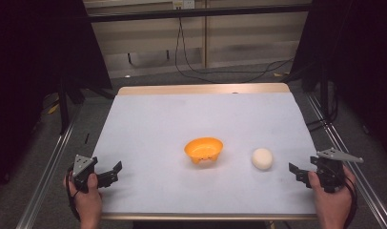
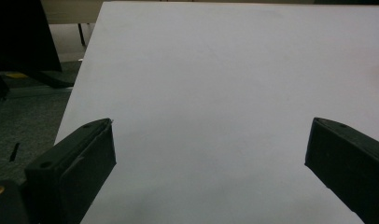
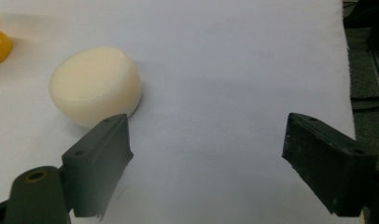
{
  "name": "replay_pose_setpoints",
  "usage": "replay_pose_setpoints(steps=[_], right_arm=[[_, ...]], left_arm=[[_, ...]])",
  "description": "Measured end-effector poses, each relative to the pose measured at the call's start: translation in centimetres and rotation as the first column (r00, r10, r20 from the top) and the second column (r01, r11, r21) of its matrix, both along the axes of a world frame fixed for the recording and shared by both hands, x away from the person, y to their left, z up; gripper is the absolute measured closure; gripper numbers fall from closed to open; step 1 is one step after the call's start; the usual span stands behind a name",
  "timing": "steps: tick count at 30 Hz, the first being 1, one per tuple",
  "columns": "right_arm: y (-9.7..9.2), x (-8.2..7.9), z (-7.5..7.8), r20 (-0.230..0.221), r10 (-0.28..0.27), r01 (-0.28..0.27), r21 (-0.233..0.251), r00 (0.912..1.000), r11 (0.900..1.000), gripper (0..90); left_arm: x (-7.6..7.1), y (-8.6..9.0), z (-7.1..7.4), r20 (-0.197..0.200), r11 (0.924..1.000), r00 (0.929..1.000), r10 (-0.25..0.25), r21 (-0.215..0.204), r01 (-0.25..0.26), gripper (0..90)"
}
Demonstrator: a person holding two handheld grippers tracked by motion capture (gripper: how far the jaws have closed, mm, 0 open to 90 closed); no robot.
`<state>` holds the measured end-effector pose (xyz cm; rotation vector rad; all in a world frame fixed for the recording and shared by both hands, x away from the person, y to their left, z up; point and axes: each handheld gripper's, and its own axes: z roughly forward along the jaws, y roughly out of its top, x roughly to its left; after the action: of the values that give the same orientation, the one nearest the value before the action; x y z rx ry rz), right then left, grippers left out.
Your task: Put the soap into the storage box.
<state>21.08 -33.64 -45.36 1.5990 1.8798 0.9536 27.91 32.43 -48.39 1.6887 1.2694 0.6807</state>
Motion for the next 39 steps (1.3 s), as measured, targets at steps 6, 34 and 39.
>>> replay_pose_setpoints(steps=[6, 34, 39], right_arm=[[1.2, 1.5, 0.5, -0.082, 0.077, -0.079, -0.018, 0.9936, 0.9967, 7.5], [4.4, 5.3, 1.5, -0.21, 0.155, -0.162, -0.018, 0.9654, 0.9866, 3.1], [5.0, 5.7, 1.5, -0.229, 0.161, -0.172, -0.028, 0.9602, 0.9848, 3.1]], left_arm=[[-0.1, 0.1, 0.0, 0.005, 1.0, 1.0, 0.003, 0.001, -0.003, 1.6], [0.0, 0.0, 0.0, 0.004, 1.0, 1.0, -0.003, 0.001, 0.003, 1.7], [0.0, 0.0, 0.0, 0.002, 1.0, 1.0, -0.005, 0.002, 0.005, 1.7]])
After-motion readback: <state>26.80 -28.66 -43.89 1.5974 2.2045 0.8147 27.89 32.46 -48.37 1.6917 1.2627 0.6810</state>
